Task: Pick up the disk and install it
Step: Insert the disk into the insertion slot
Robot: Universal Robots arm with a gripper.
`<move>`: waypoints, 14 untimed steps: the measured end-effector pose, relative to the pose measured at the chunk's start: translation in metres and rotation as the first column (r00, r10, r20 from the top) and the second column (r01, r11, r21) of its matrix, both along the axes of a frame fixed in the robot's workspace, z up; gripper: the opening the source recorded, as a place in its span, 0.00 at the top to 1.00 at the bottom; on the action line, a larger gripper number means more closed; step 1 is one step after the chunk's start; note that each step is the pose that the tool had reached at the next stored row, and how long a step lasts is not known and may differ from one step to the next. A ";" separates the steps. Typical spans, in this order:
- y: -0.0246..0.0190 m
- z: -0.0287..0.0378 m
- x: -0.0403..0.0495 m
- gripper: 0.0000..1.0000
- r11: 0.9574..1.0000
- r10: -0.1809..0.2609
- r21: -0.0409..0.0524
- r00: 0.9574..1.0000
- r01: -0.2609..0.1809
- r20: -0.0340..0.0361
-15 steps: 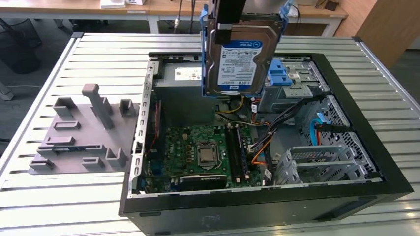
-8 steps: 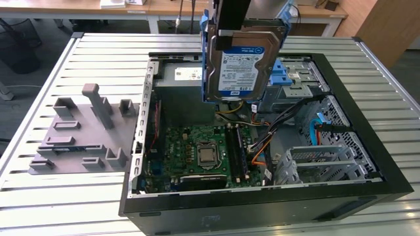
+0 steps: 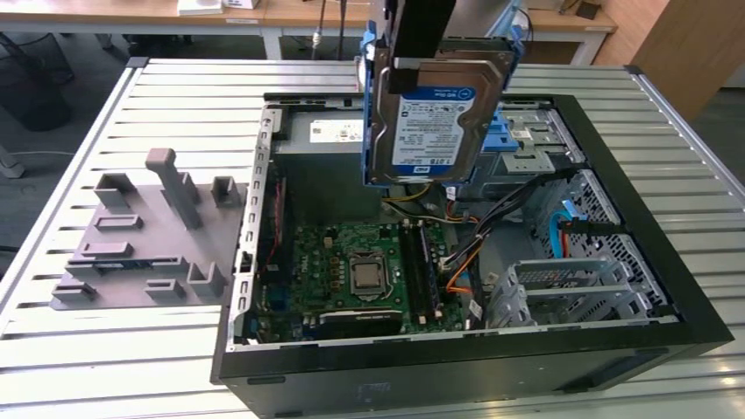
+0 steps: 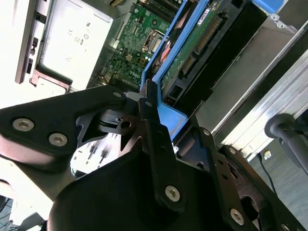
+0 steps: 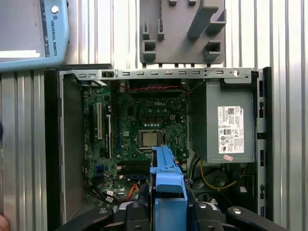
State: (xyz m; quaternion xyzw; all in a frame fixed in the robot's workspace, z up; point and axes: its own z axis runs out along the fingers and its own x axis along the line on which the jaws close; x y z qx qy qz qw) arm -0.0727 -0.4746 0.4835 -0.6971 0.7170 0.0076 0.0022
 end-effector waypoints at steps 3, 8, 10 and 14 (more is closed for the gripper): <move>-0.0009 -0.0004 0.0034 0.64 1.000 0.000 0.000 1.000 0.000 -0.001; -0.0086 -0.0008 0.0035 0.64 1.000 0.000 -0.001 1.000 0.000 -0.002; -0.0127 -0.0010 0.0035 0.64 1.000 0.000 -0.003 1.000 0.000 -0.002; -0.0206 -0.0012 0.0035 0.64 1.000 0.000 -0.009 1.000 0.000 -0.001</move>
